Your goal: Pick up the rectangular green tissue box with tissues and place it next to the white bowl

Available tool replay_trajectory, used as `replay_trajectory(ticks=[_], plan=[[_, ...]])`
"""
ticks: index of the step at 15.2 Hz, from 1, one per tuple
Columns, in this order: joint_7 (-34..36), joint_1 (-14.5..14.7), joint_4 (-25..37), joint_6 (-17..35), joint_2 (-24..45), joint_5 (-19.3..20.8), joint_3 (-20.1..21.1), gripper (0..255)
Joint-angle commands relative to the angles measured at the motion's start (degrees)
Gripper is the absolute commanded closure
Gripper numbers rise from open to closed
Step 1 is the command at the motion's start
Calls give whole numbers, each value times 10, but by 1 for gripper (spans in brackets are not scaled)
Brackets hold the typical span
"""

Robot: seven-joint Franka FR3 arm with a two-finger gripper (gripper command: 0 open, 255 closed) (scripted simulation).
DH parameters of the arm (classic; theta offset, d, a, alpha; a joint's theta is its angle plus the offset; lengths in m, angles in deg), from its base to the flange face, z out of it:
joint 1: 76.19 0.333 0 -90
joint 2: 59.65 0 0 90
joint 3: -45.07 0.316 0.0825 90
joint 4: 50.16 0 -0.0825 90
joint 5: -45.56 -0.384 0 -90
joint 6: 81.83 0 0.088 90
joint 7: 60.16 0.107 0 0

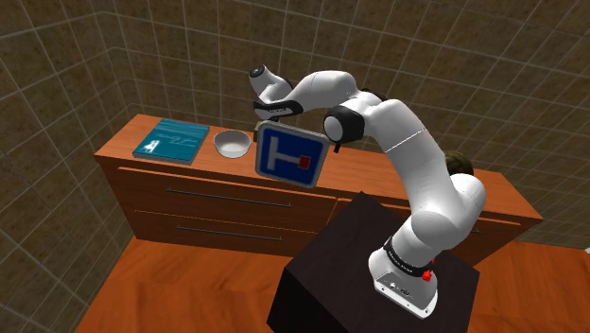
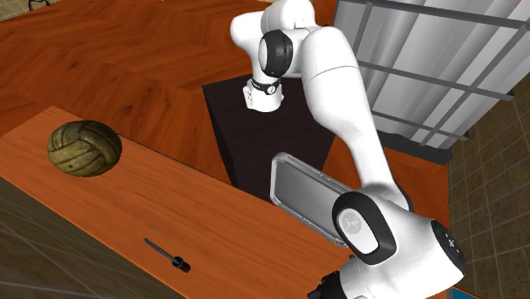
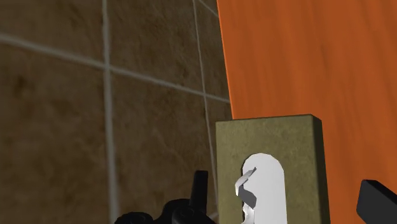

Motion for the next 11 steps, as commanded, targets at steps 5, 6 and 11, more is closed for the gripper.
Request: replay_trajectory(ticks=[5, 6, 11], plan=[[3, 20, -33, -29, -32, 1, 3, 0], [3, 20, -33, -29, -32, 1, 3, 0], [3, 20, -33, -29, -32, 1, 3, 0]])
